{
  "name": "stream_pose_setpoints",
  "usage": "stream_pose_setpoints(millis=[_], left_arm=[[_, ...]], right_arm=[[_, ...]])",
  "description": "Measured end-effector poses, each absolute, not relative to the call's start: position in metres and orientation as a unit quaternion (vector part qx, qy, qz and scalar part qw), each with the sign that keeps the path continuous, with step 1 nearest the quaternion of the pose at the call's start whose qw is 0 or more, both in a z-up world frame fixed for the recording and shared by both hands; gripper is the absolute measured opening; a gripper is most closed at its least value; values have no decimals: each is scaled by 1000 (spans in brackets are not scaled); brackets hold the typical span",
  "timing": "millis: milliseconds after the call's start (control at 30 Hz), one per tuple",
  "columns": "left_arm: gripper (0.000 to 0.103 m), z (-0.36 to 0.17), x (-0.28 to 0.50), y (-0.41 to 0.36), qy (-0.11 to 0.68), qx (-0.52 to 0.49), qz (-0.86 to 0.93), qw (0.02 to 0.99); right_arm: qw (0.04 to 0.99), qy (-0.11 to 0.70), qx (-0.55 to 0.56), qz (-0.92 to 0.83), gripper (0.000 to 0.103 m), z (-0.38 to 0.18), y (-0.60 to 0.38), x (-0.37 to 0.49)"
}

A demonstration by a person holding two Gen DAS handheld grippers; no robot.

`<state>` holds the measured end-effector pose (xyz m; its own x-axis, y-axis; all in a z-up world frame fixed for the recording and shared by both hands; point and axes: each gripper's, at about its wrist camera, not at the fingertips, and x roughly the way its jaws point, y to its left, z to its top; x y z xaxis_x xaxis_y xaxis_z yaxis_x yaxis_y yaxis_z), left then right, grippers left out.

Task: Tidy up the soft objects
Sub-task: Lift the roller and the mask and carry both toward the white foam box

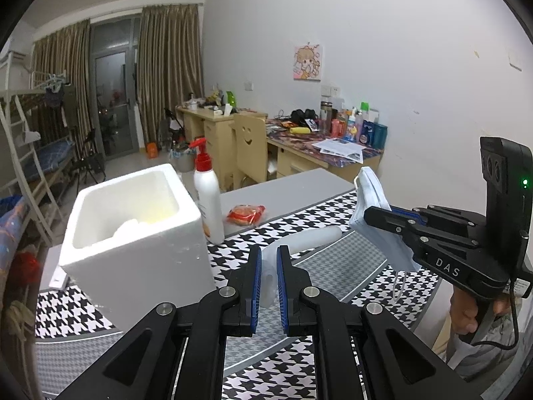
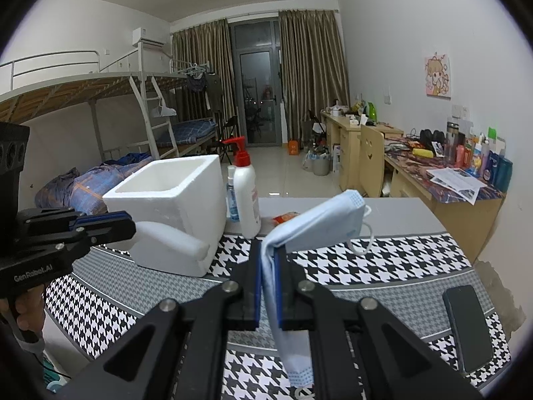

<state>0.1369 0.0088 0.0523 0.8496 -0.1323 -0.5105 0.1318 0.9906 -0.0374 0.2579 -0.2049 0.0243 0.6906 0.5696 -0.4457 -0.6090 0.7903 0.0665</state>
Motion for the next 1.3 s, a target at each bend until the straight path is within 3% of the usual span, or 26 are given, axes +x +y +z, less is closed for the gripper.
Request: stream_pose_setpoints(millis=[500,800,900,1000,1300], left_arm=[[6,68,120,34,243,13,-62,968],[6,47,126,40,277,-8,-77,958],[15,38,131,39,297,-19,-74,952],[48,23,135,39,311,-24,-56,949],[51,-20,136,30,345,-50,17,937]], right_arm=[[919,215,-53,326,9,39,-170,243],[920,221,-54,319,9,37,-169,249],[920,217,-59,320,9,37,-168,245],[920,219,-61,318,9,35,-168,245],[917,227,-58,323,9,28,-171,245]])
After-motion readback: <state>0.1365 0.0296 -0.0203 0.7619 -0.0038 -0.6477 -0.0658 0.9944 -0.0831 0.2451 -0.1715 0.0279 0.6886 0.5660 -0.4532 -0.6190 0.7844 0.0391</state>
